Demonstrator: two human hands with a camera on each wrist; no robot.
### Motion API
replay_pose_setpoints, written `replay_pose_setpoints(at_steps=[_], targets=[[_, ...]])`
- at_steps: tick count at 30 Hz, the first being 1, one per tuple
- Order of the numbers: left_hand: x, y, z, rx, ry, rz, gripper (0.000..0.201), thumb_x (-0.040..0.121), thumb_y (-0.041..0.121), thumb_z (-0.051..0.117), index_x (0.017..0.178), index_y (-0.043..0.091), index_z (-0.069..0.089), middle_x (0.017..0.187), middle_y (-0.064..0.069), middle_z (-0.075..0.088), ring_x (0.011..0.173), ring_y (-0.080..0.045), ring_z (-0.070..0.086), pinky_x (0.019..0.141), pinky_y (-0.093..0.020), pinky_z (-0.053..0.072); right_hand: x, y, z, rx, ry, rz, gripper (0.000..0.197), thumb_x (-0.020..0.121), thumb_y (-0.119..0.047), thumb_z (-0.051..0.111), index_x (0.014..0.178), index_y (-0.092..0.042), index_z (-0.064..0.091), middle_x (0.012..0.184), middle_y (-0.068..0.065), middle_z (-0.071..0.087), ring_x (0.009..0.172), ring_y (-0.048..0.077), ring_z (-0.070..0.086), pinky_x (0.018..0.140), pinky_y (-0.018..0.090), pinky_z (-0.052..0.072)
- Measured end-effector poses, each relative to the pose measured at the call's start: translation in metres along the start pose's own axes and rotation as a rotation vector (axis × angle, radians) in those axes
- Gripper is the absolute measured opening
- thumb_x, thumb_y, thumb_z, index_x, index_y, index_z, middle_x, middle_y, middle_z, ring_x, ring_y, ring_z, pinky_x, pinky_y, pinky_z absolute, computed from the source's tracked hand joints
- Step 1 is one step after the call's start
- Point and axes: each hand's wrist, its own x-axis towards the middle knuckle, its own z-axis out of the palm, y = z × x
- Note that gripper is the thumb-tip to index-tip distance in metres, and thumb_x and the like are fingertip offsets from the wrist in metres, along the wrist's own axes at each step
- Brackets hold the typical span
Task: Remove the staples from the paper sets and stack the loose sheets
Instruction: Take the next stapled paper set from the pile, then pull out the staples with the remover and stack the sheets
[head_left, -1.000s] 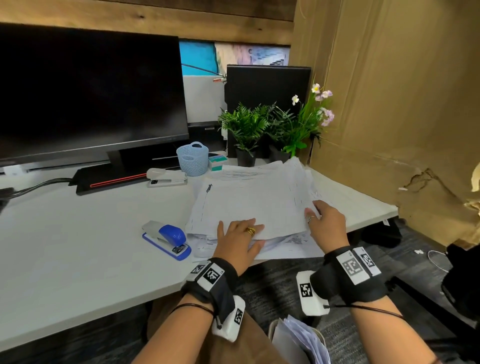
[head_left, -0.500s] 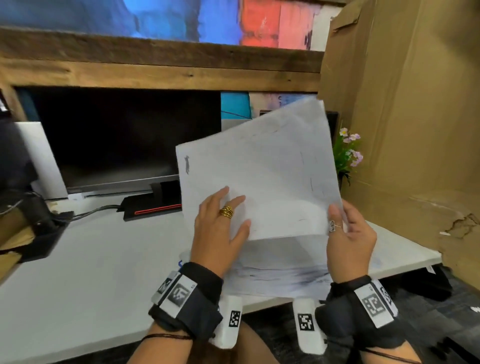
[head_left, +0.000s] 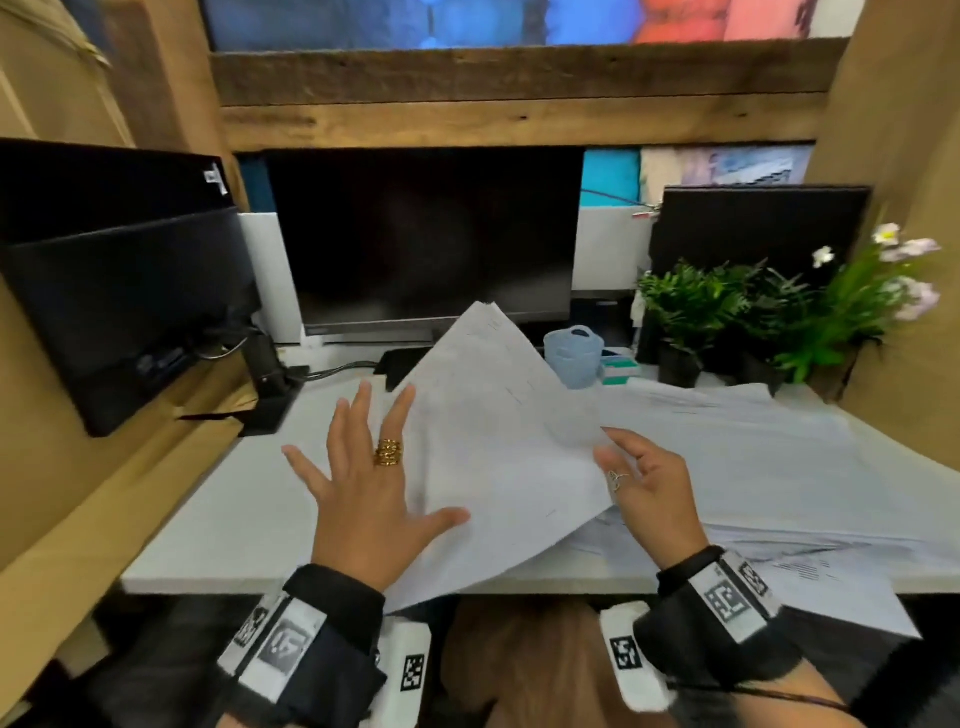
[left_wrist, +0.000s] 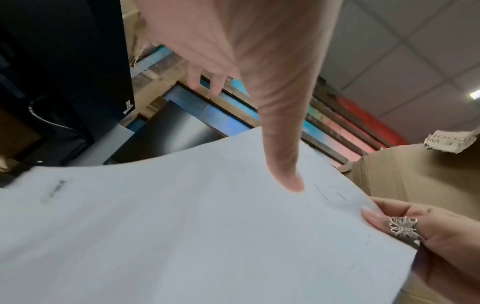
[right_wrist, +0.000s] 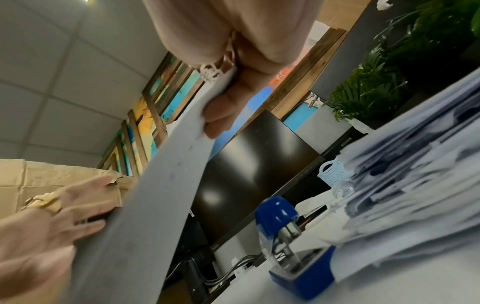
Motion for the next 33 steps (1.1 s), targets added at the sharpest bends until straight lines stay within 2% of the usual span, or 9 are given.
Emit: replay_pose_setpoints(at_steps=[3, 10, 13, 17, 21, 25, 28, 31, 33], targets=[[-0.008, -0.016, 0.0, -0.024, -0.106, -0.051, 0.121, 0.059, 0.067, 0.071, 0.131, 0.052, -0.025, 0.154, 0.007, -0.017, 0.143, -0.021, -0.01, 0.111, -0.057, -0.007, 0.005, 0.007, 0.002, -0.048, 0.011, -0.009, 0.025, 0.09, 0.004, 0.055, 0.101, -0.016, 0.065, 0.099, 0.002, 0.068, 0.089, 0.004, 0.063, 0.085, 0.013, 0.048], [0.003, -0.02, 0.01, -0.311, -0.131, -0.057, 0.119, 0.063, 0.057, 0.076, 0.145, 0.039, -0.008, 0.153, 0.009, 0.014, 0.141, -0.018, 0.017, 0.114, -0.046, 0.006, 0.001, 0.006, 0.011, -0.06, -0.29, 0.021, 0.034, 0.085, 0.01, 0.057, 0.083, -0.022, 0.068, 0.078, -0.023, 0.07, 0.079, -0.01, 0.063, 0.077, 0.005, 0.044], [0.008, -0.022, 0.014, -0.572, 0.011, -0.136, 0.086, 0.077, 0.035, 0.074, 0.144, 0.032, 0.02, 0.119, 0.011, 0.047, 0.118, -0.02, 0.049, 0.095, -0.024, 0.035, -0.004, 0.01, 0.015, -0.097, -0.421, 0.092, 0.033, 0.087, 0.008, 0.057, 0.085, -0.023, 0.068, 0.087, -0.01, 0.071, 0.084, -0.002, 0.064, 0.08, 0.009, 0.045], [0.007, -0.027, 0.019, -0.448, 0.048, -0.118, 0.043, 0.087, 0.03, 0.062, 0.126, 0.017, 0.048, 0.106, -0.002, 0.063, 0.102, -0.026, 0.059, 0.079, -0.024, 0.04, 0.009, 0.002, 0.019, -0.405, -0.462, 0.104, 0.011, 0.09, -0.014, 0.06, 0.089, -0.017, 0.071, 0.09, -0.004, 0.068, 0.088, 0.011, 0.06, 0.075, 0.013, 0.043], [0.005, -0.023, 0.02, -0.442, 0.034, -0.111, 0.038, 0.087, 0.031, 0.063, 0.12, 0.017, 0.052, 0.1, 0.002, 0.062, 0.095, -0.02, 0.058, 0.077, -0.021, 0.039, 0.044, -0.006, 0.038, -0.641, -0.197, 0.139, 0.032, 0.094, -0.03, 0.053, 0.086, -0.002, 0.068, 0.086, 0.01, 0.068, 0.084, 0.022, 0.058, 0.073, 0.025, 0.042], [0.003, -0.023, 0.022, -0.423, 0.007, -0.125, 0.037, 0.085, 0.03, 0.066, 0.117, 0.019, 0.053, 0.093, 0.006, 0.058, 0.087, -0.014, 0.055, 0.076, -0.021, 0.041, 0.064, 0.011, 0.068, -1.08, -0.544, 0.374, 0.049, 0.092, -0.048, 0.048, 0.107, -0.003, 0.06, 0.115, 0.014, 0.062, 0.108, 0.028, 0.056, 0.082, 0.029, 0.041], [0.0, -0.023, 0.024, -0.422, -0.014, -0.143, 0.032, 0.084, 0.026, 0.066, 0.113, 0.018, 0.056, 0.089, 0.006, 0.058, 0.084, -0.014, 0.055, 0.072, -0.02, 0.04, 0.062, 0.024, 0.08, -1.107, -0.673, 0.484, 0.059, 0.091, -0.05, 0.044, 0.125, -0.002, 0.05, 0.128, 0.016, 0.054, 0.117, 0.031, 0.052, 0.1, 0.035, 0.041], [-0.002, -0.026, 0.022, -0.388, -0.002, -0.164, 0.014, 0.081, 0.022, 0.068, 0.078, 0.017, 0.055, 0.068, 0.008, 0.055, 0.069, -0.014, 0.053, 0.054, -0.013, 0.034, 0.056, 0.023, 0.086, -1.013, -0.659, 0.561, 0.053, 0.094, -0.039, 0.044, 0.132, -0.004, 0.044, 0.134, 0.018, 0.049, 0.121, 0.033, 0.049, 0.106, 0.04, 0.037], [-0.003, -0.027, 0.019, -0.373, 0.007, -0.176, 0.037, 0.08, 0.021, 0.07, 0.056, 0.018, 0.042, 0.052, 0.007, 0.043, 0.053, -0.011, 0.044, 0.046, -0.014, 0.03, 0.057, 0.016, 0.086, -0.945, -0.645, 0.598, 0.052, 0.092, -0.029, 0.052, 0.136, -0.004, 0.039, 0.138, 0.017, 0.045, 0.123, 0.031, 0.047, 0.103, 0.035, 0.039]])
